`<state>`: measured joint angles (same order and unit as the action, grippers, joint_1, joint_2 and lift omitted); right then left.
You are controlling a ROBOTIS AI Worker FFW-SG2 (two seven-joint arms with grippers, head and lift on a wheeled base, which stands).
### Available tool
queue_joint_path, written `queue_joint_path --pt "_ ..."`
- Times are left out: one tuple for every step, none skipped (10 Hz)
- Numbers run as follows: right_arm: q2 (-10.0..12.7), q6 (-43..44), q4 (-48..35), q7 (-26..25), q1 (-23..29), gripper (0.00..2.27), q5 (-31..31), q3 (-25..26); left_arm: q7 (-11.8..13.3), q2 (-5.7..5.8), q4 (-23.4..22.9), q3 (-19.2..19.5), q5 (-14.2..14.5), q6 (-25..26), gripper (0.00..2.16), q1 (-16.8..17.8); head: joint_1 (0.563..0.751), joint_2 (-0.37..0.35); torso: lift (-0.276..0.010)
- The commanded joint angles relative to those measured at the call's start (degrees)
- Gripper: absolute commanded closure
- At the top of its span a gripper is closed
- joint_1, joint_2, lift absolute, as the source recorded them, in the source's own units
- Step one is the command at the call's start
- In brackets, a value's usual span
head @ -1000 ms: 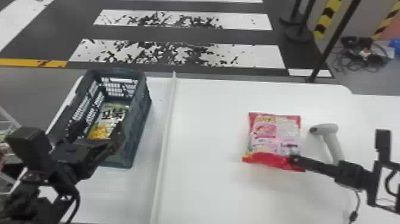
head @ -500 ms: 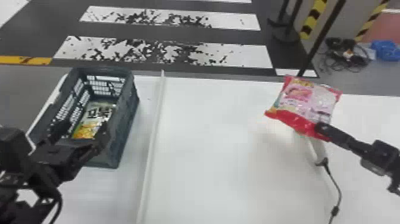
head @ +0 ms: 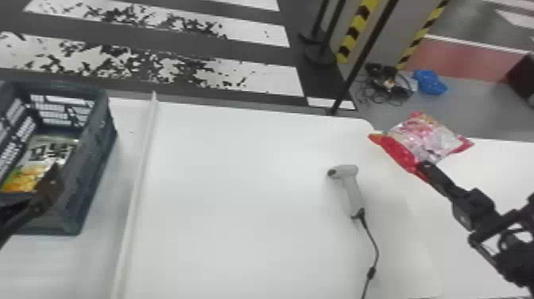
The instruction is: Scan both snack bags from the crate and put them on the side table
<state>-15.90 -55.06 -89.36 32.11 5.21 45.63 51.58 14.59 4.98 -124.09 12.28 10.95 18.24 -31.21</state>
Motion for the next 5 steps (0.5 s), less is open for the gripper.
queue_joint_path --pt "-0.4 5.2 3.8 -2.9 0.0 2.25 -0.4 1.6 0.0 0.11 0.0 0.0 0.0 0.0 0.14 0.1 0.695 -0.322 -0.087" --pt "-0.7 8.0 6.1 -4.8 0.0 2.25 -1.0 1.6 0.0 0.11 0.0 -0.1 0.0 0.2 0.14 0.2 0.695 -0.345 -0.087" --pt "-0.9 12.6 8.3 -8.5 0.0 2.25 -1.9 1.1 0.0 0.11 -0.1 -0.1 0.0 0.4 0.14 0.2 0.695 -0.35 -0.087" --pt "-1.6 15.7 11.0 -10.8 -0.5 2.25 -2.9 0.0 0.1 0.2 -0.2 -0.1 0.0 0.5 0.14 0.2 0.695 -0.35 -0.087" --pt "-2.4 18.9 15.3 -11.5 -1.8 2.25 -3.2 -0.7 0.0 0.2 -0.3 -0.1 0.0 0.5 0.14 0.1 0.695 -0.35 -0.087"
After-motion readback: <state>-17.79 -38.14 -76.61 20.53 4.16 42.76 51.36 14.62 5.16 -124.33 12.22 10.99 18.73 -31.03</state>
